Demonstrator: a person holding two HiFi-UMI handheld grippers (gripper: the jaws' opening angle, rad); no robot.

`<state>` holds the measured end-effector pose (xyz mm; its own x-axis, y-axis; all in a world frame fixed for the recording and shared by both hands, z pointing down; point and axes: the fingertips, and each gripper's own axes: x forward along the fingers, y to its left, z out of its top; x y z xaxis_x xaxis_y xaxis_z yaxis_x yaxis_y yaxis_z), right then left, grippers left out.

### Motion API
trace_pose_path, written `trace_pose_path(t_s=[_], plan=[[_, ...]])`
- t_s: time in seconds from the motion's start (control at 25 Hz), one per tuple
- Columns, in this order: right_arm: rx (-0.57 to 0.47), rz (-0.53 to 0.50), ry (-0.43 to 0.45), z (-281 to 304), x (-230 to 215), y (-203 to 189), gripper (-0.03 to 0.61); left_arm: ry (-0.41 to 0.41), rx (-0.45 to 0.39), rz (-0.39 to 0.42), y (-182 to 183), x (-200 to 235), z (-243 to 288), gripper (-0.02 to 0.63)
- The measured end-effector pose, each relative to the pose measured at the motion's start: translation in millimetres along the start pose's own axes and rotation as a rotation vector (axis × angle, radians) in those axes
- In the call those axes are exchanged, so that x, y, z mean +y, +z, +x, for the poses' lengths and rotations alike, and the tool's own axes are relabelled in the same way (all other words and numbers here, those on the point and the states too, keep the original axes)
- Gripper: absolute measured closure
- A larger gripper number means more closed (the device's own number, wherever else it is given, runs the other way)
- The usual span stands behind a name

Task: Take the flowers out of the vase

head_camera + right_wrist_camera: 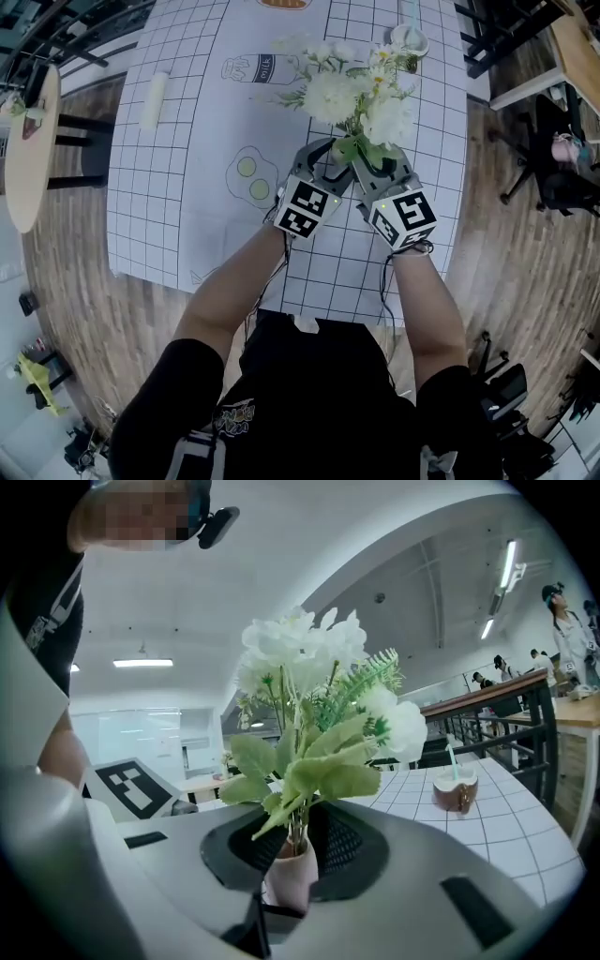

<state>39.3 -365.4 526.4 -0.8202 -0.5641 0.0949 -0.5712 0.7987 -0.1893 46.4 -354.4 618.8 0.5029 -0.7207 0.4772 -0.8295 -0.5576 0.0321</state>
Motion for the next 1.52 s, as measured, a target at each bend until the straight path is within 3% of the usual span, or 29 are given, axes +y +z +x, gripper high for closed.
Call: trace_pose_path(t_s=[0.32,0.8,1.28,1.52], plan=[[-0.079,0.027,-0.002,-10.9,6.3,42.8,0.511,-0.004,0.005,0.006,-0.5,0.7,0.6,0.356],[-0.183,0.094,-0.074,-47.1,0.7,109.7,0.515,-0.004,0.028,0.014,-4.5,1.0,1.3,0.356],[-0.194,0.120,-0.193,-91.4,-13.5,110.8,0.517,-0.012,0.013,0.016,-0.1,-1.4,-9.0,0.356],[-0.187,0.126,-0.247,-105.7,-12.1,104.9,0.517,-0.011,-0.016,0.000,2.9,-1.3,-46.1,0.356]])
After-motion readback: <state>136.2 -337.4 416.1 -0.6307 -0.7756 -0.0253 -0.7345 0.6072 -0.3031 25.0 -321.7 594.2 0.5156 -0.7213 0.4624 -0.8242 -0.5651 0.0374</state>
